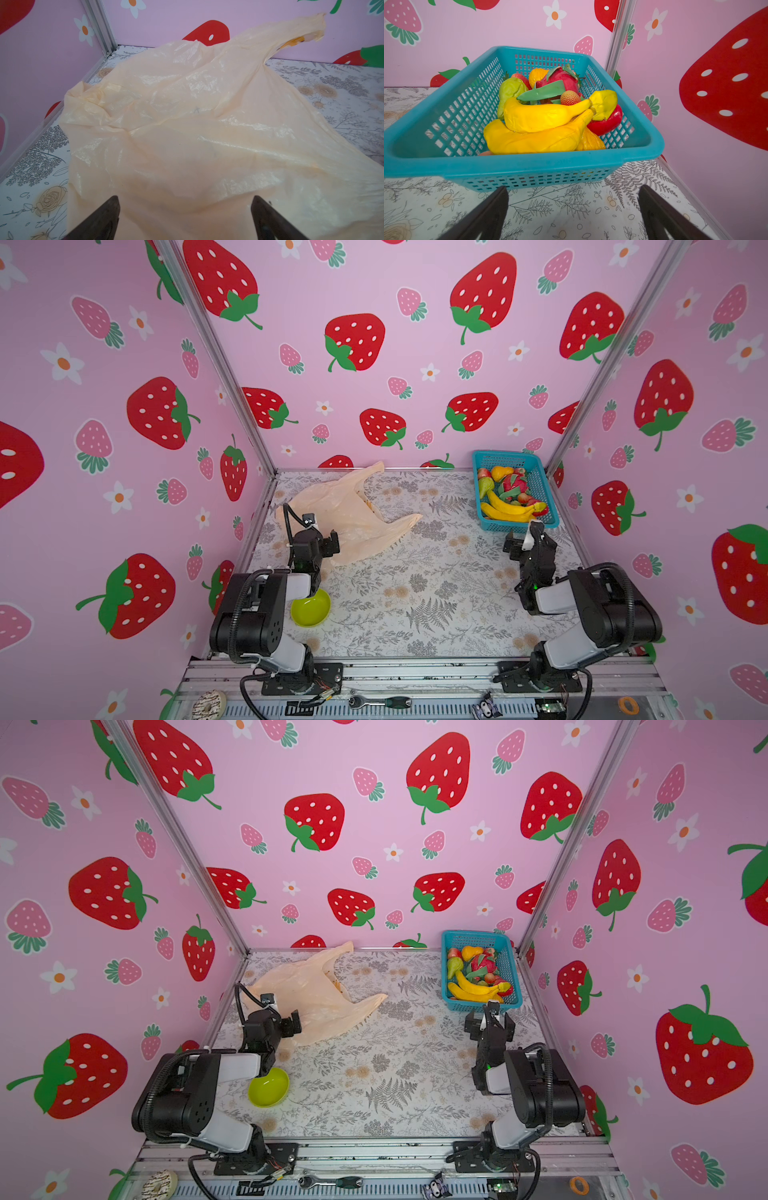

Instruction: Place the fake fruits into the plastic bag and tie a complex knot

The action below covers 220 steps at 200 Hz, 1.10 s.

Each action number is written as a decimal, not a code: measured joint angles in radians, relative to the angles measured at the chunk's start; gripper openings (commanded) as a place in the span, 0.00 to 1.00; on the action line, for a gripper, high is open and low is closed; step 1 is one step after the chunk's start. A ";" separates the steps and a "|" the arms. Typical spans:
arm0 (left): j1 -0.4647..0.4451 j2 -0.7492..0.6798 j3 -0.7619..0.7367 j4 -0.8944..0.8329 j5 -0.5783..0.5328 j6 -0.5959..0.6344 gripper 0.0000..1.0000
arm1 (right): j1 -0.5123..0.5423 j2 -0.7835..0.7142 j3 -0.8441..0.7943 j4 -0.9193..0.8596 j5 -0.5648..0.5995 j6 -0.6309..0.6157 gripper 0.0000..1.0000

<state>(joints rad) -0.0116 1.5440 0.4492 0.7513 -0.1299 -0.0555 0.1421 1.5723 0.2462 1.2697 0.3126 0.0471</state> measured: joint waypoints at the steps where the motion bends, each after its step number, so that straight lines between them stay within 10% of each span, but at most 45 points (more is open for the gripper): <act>1: 0.000 0.000 0.000 0.000 0.000 0.000 0.99 | 0.000 0.000 0.000 0.000 0.000 0.000 1.00; 104: 0.000 -0.002 0.000 -0.005 0.001 0.000 0.99 | 0.000 0.000 0.000 0.000 0.000 0.000 1.00; 144: 0.000 -0.143 0.091 -0.273 -0.006 -0.039 0.99 | 0.007 -0.014 -0.005 -0.002 0.009 0.000 1.00; 220: -0.013 -0.271 0.154 -0.439 0.090 -0.286 0.99 | 0.028 -0.473 -0.072 -0.200 0.130 0.128 0.95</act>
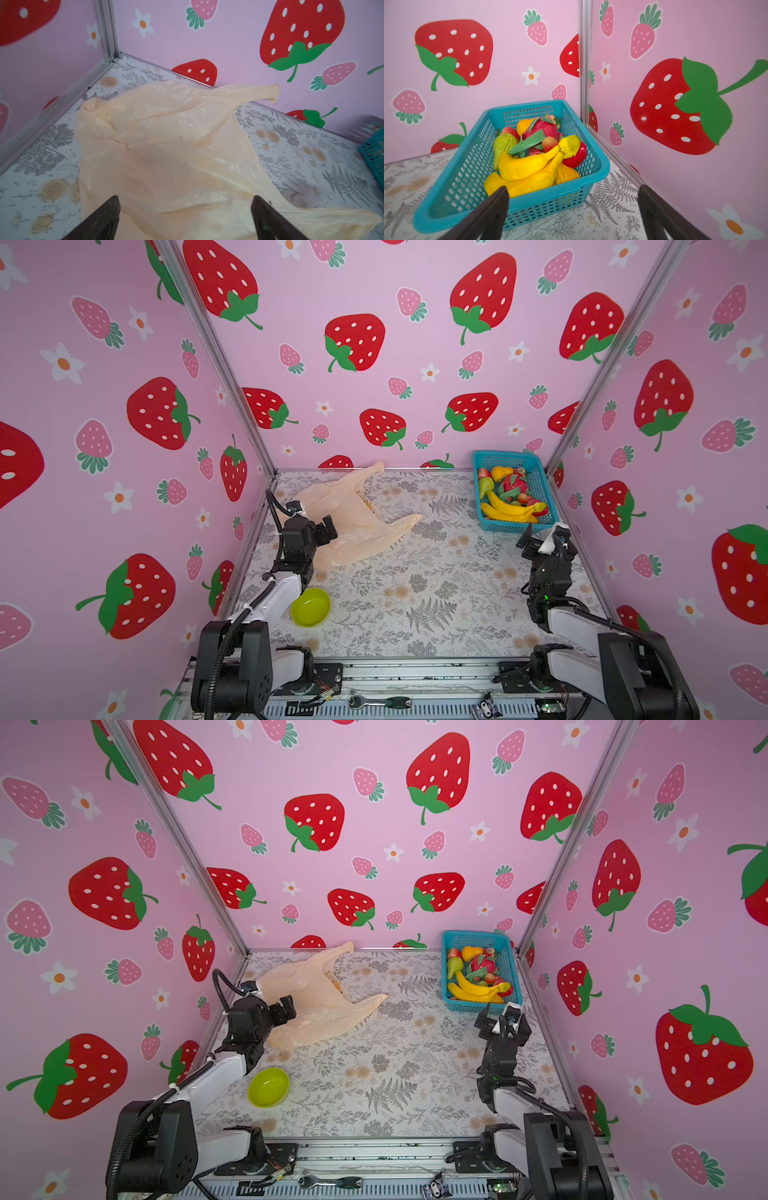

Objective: Place the fake fruits into the plastic bag and tie a complex knot
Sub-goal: 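Reach the left gripper to the bag handle while the right gripper moves toward the bag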

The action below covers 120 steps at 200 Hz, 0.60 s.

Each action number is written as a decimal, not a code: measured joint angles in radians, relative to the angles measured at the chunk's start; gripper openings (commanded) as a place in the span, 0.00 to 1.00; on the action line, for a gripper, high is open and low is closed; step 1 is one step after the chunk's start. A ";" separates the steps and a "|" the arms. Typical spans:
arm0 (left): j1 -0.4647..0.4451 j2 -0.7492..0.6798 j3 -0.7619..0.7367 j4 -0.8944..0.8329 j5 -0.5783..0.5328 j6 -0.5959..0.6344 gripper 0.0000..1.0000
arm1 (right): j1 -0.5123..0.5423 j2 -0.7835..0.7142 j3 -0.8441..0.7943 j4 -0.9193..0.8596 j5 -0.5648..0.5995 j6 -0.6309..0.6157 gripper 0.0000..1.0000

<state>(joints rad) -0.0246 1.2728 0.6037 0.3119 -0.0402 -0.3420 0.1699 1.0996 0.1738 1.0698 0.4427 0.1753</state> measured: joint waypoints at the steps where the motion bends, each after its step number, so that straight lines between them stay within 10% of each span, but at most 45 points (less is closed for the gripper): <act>1: -0.002 0.003 0.002 -0.003 0.001 -0.002 0.99 | 0.002 -0.005 0.000 -0.005 -0.001 0.002 0.95; 120: -0.238 0.636 0.772 -0.520 -0.069 -0.013 0.99 | 0.293 0.207 0.201 -0.180 -0.071 0.068 0.95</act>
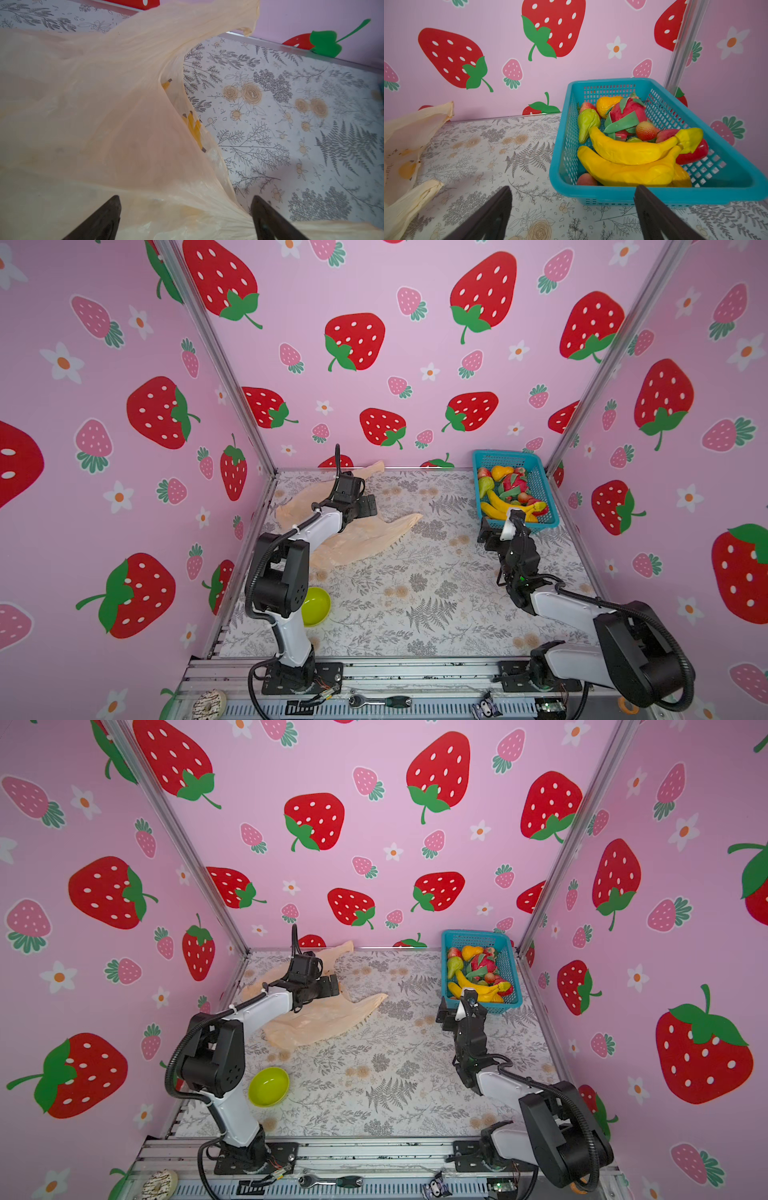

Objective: Place the fake fruits into the plastic bag and tie a complex knot
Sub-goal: 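Reach the left gripper to the bag handle while the right gripper moves toward the bag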

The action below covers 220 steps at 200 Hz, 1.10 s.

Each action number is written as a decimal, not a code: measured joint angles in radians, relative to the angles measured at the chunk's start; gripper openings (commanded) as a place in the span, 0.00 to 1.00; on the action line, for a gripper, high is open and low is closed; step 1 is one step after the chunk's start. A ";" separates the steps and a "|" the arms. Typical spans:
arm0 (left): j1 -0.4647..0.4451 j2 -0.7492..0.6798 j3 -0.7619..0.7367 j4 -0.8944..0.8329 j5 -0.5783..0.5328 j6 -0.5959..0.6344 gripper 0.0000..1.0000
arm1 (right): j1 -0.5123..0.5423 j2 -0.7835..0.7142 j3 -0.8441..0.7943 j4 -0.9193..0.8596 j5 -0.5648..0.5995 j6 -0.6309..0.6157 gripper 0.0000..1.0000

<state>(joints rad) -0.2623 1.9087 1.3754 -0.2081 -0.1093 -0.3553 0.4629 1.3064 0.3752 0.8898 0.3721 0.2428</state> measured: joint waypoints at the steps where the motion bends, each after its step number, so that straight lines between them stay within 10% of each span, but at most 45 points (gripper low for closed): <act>1: 0.000 0.000 0.000 0.000 0.000 0.000 0.99 | 0.000 0.001 0.000 -0.001 0.000 0.000 0.95; 88: -0.004 0.292 0.352 -0.230 -0.084 0.010 0.96 | 0.006 0.053 0.000 -0.017 -0.023 0.027 0.95; 220: -0.015 0.344 0.409 -0.294 -0.113 0.062 0.07 | 0.006 0.104 0.017 -0.023 -0.032 0.051 0.95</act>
<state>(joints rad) -0.2771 2.2524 1.7844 -0.5026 -0.2222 -0.2935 0.4694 1.4101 0.3920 0.8665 0.3401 0.2943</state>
